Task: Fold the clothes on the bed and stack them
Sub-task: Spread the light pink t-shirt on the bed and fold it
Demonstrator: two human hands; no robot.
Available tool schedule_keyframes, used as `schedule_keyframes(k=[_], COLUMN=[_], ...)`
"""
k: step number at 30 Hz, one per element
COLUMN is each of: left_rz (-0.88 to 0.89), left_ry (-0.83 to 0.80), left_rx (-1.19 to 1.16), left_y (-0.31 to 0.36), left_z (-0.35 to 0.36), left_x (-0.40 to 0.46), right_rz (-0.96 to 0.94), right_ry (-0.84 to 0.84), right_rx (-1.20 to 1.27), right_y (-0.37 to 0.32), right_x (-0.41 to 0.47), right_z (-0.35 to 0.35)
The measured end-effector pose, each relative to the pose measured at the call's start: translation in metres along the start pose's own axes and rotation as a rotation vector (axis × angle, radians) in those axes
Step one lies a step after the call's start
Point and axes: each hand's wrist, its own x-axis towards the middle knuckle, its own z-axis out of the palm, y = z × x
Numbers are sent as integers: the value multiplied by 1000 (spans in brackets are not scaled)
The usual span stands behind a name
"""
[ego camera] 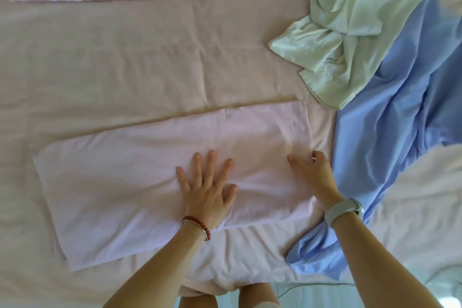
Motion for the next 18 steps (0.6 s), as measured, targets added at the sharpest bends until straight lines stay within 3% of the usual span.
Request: schedule_keyframes(k=[4,8,10,14,18], left_rz=[-5,30,-35,-498,-787], left_ry=[-78,-41,-12,15,-44], left_rx=[-18,-181,-472,-1341,-1844], left_y=[4,-3,-20,-86,-173], left_z=[-6,-27,-43,-88,-96], left_x=[0,-2,-7,-28,-68], right_rz=[-138,-324,-408,-571,-647], right_ry=[-181,-263,-330,-480,-629], right_rx=[55,189,232,106,-20], right_y=[-4,-29,-51,-96,-128], right_x=[-15,-45,-67,-115,-171], right_z=[-13,-21,-15,30,118])
